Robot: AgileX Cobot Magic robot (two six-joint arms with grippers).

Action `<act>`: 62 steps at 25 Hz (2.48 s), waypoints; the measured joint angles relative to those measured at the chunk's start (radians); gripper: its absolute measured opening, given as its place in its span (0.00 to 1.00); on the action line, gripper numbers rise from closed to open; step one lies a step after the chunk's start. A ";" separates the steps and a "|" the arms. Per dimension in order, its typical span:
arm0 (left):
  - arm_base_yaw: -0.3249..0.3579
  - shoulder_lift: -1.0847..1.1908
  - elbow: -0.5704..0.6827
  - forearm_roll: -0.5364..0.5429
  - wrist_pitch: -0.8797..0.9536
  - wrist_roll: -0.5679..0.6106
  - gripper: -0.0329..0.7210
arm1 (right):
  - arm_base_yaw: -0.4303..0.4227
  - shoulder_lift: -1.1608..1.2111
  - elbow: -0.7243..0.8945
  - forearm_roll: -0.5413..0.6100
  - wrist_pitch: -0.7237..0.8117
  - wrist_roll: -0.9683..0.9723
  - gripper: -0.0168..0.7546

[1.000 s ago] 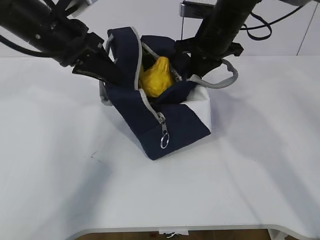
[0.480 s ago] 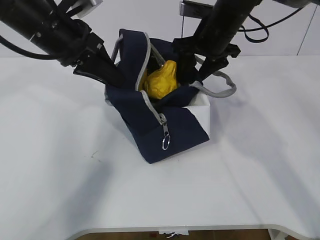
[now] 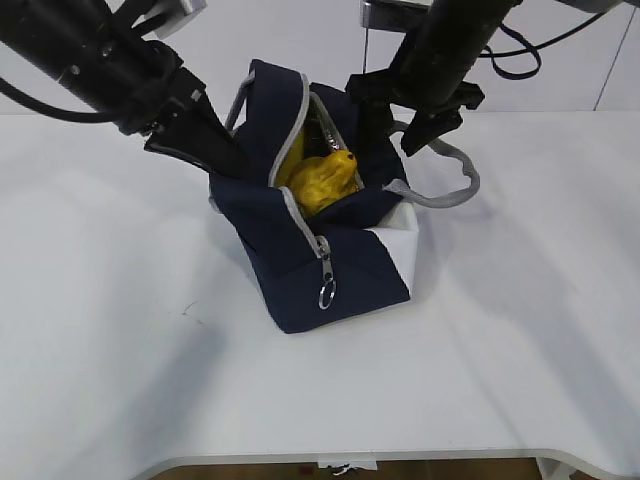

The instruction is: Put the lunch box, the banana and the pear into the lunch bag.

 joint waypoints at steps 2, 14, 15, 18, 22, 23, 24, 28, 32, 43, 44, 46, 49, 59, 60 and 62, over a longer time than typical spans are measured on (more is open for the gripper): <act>0.000 0.000 0.000 0.006 0.003 0.000 0.05 | -0.001 0.000 -0.005 0.000 0.000 0.000 0.71; -0.002 0.000 0.000 0.010 0.008 -0.004 0.05 | -0.001 0.000 -0.007 0.021 0.000 0.001 0.50; -0.002 0.000 0.000 0.011 0.008 -0.004 0.05 | -0.001 0.001 -0.007 0.021 0.000 0.001 0.49; -0.002 0.000 0.000 0.013 0.008 -0.004 0.05 | -0.001 0.004 -0.007 0.037 0.000 0.001 0.46; -0.002 0.000 0.000 0.013 0.008 -0.004 0.05 | -0.001 0.006 -0.007 0.059 0.000 0.001 0.38; -0.002 0.000 0.000 0.013 0.008 -0.004 0.05 | -0.001 0.006 -0.007 0.062 0.000 0.001 0.35; -0.002 0.000 0.000 0.013 0.008 -0.004 0.05 | -0.001 0.006 -0.007 0.067 0.000 0.001 0.30; -0.002 0.000 0.000 0.013 0.009 -0.004 0.05 | -0.001 0.006 -0.007 0.067 0.000 0.001 0.14; -0.002 0.000 0.000 0.013 0.010 -0.004 0.05 | -0.001 0.006 -0.007 0.071 0.000 0.001 0.05; -0.002 0.004 -0.137 0.112 0.036 -0.185 0.05 | -0.001 -0.083 -0.007 0.156 0.004 -0.001 0.04; -0.002 0.004 -0.150 0.123 0.036 -0.195 0.05 | -0.001 -0.096 -0.004 0.156 0.004 -0.001 0.04; -0.002 0.004 -0.166 0.141 0.037 -0.220 0.05 | -0.001 -0.130 0.017 0.156 0.006 -0.001 0.04; -0.006 0.004 -0.165 0.113 0.043 -0.256 0.05 | -0.001 -0.174 0.056 0.156 0.006 -0.001 0.04; -0.014 0.004 -0.165 -0.108 0.044 -0.283 0.05 | -0.001 -0.253 0.099 0.112 0.014 -0.001 0.04; -0.014 0.004 -0.165 -0.108 0.044 -0.287 0.05 | -0.001 -0.256 0.099 0.112 0.014 -0.001 0.04; -0.018 0.004 -0.165 -0.103 0.044 -0.292 0.05 | -0.001 -0.257 0.099 0.110 0.014 -0.001 0.04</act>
